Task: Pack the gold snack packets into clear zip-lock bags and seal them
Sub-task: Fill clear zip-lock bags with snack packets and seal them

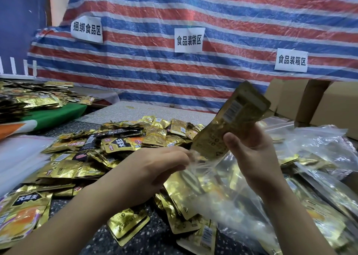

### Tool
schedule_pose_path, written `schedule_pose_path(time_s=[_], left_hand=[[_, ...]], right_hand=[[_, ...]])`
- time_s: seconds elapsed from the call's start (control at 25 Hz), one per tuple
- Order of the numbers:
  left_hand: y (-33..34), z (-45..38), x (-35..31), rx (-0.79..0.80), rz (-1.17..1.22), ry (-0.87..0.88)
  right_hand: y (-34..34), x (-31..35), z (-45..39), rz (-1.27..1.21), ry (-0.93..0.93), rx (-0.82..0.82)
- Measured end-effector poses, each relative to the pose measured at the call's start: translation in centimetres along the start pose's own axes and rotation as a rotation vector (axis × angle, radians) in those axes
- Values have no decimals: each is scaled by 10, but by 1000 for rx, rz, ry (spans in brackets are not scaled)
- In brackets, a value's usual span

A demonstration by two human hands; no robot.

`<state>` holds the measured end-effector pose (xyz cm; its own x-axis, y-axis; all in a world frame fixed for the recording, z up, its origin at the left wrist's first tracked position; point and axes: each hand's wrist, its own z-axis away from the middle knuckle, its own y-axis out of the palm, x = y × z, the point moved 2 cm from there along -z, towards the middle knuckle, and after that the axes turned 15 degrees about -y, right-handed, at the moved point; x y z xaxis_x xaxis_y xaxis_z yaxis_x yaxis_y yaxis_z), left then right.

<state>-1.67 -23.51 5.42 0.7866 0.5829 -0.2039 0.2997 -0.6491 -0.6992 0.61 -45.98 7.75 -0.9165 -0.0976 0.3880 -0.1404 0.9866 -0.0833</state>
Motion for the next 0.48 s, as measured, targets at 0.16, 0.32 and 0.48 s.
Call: schedule_pose_path(time_s=[0.16, 0.32, 0.48], left_hand=[[1, 1, 12, -46, 161, -197], [4, 1, 16, -12, 378, -401], [2, 0, 14, -19, 626, -532]], right_hand=[[-11, 3, 4, 93, 103, 159], [-10, 13, 4, 171, 206, 409], [-2, 23, -1, 177, 312, 578]])
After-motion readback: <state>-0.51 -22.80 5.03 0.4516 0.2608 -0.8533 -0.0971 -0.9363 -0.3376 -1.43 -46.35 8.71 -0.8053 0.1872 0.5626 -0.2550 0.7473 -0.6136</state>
